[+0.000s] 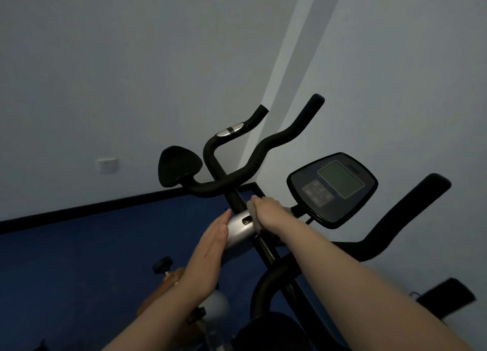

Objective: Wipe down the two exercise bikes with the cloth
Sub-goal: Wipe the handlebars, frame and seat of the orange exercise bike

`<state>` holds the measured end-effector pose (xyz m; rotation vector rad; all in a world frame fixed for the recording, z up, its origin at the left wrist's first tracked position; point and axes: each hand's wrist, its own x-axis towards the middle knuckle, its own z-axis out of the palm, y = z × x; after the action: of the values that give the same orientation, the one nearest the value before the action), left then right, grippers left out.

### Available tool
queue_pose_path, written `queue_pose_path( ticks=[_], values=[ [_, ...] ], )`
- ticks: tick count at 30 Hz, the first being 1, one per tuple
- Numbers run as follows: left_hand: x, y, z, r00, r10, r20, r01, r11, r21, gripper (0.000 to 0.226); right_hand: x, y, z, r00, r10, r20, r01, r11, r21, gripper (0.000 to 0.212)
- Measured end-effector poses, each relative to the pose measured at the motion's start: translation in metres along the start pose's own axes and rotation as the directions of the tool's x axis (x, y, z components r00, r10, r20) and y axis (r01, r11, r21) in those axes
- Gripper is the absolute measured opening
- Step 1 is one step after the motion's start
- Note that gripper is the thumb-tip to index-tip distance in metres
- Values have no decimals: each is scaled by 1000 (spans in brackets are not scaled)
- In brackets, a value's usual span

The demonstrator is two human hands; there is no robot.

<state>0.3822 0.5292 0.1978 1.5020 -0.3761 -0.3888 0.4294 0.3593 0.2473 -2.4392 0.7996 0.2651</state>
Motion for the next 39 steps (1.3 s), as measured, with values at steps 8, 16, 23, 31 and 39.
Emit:
queue_pose_path(
  ticks=[8,16,23,31,39],
  values=[
    [3,0,1,1000,-18,-13,17,999,-32,48,-6,6,-4,998,-40,52,43,998,-54,38],
    [5,-7,1,1000,18,-16,-18,1000,-22,44,-16,9,4,990,-136,29,139,977,-164,47],
    [6,-14,3,999,24,-24,-24,1000,-11,43,-2,6,4,997,-83,10,83,972,-221,43],
    [7,-16,5,998,23,-50,-23,1000,7,47,12,-8,0,997,50,54,-38,979,-202,41],
    [8,-14,8,997,18,-74,-18,1000,-7,52,-11,-2,7,999,-41,23,41,999,-3,97]
  ],
)
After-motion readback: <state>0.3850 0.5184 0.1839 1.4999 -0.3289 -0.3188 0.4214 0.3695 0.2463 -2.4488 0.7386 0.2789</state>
